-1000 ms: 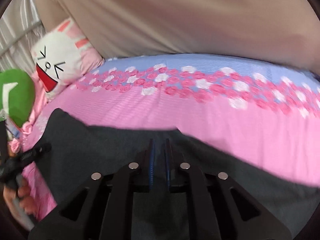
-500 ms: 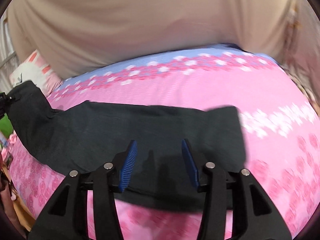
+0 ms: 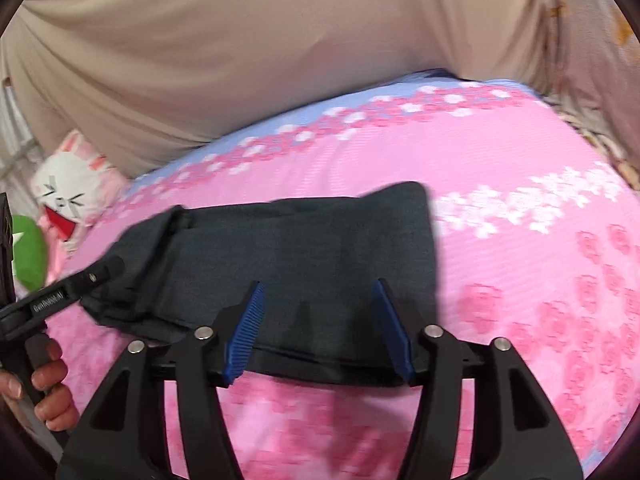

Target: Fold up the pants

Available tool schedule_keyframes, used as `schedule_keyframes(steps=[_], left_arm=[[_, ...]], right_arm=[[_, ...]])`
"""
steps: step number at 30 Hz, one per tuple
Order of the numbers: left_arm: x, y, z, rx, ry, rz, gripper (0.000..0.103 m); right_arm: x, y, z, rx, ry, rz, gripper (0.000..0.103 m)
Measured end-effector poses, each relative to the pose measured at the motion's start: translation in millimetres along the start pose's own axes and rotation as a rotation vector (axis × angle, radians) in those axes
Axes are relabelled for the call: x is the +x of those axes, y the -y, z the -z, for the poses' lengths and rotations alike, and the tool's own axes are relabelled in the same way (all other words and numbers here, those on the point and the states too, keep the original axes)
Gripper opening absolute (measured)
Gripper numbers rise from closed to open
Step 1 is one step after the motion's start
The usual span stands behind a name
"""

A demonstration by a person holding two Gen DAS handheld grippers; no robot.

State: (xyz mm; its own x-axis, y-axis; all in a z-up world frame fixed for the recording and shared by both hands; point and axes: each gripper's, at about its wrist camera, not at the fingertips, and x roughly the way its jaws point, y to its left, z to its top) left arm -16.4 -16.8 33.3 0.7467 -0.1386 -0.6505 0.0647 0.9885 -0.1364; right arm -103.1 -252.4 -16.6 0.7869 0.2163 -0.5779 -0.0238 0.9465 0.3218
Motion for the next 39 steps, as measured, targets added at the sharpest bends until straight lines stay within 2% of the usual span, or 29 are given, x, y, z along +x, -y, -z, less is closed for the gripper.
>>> schedule_keyframes(steps=[2,4,6,11,13,14,15,17,19,23,24,26,28,31,33,35,37,39], left_arm=[[-14,-25,-5,-0.018,0.053,-0.104,0.079],[-22,-52,-9,-0.037,0.073,-0.204,0.079],[-25,-78,-9,-0.076,0.071,-0.248,0.079],[-30,-130,3,-0.169,0.052,-0.27,0.079],[-29,-144,9,-0.185,0.045,-0.269,0.079],[-31,-149,12,-0.19,0.039,-0.27,0.079],[-30,-154,15,-0.194,0.035,-0.266,0.079],[-31,-162,21,-0.199,0.029,-0.258,0.079],[-29,-164,23,-0.2,0.022,-0.254,0.079],[-23,-166,21,-0.212,0.013,-0.236,0.079],[-23,-165,20,-0.214,0.014,-0.234,0.079],[-29,-163,17,-0.214,0.027,-0.234,0.079],[-39,-160,13,-0.205,0.051,-0.233,0.079],[-50,-153,9,-0.195,0.083,-0.224,0.08],[-50,-147,7,-0.185,0.083,-0.214,0.082],[-43,-137,7,-0.174,0.062,-0.189,0.082],[-33,-125,8,-0.159,0.034,-0.155,0.082],[-20,-106,8,-0.128,0.008,-0.122,0.082]], right_arm=[[11,-26,-4,-0.038,-0.025,-0.062,0.059],[25,-54,-8,-0.066,-0.064,-0.135,0.059],[45,-88,-10,-0.09,-0.116,-0.214,0.059],[99,-137,-9,-0.105,-0.233,-0.256,0.059],[115,-145,-6,-0.094,-0.259,-0.229,0.06],[121,-146,-4,-0.076,-0.27,-0.221,0.064],[126,-147,-1,-0.047,-0.288,-0.237,0.067],[127,-148,2,-0.03,-0.286,-0.264,0.067],[128,-160,3,-0.074,-0.279,-0.282,0.059],[140,-175,7,-0.081,-0.298,-0.306,0.018],[135,-180,3,-0.09,-0.282,-0.308,0.016],[114,-184,-15,-0.095,-0.227,-0.364,0.015],[71,-180,-48,-0.099,-0.117,-0.419,0.015],[16,-155,-79,-0.129,0.028,-0.377,0.015],[-8,-118,-84,-0.131,0.075,-0.285,0.017],[-7,-83,-74,-0.113,0.058,-0.173,0.018],[13,-33,-50,-0.049,-0.02,-0.011,0.018],[35,3,-29,0.023,-0.096,0.065,0.018]])
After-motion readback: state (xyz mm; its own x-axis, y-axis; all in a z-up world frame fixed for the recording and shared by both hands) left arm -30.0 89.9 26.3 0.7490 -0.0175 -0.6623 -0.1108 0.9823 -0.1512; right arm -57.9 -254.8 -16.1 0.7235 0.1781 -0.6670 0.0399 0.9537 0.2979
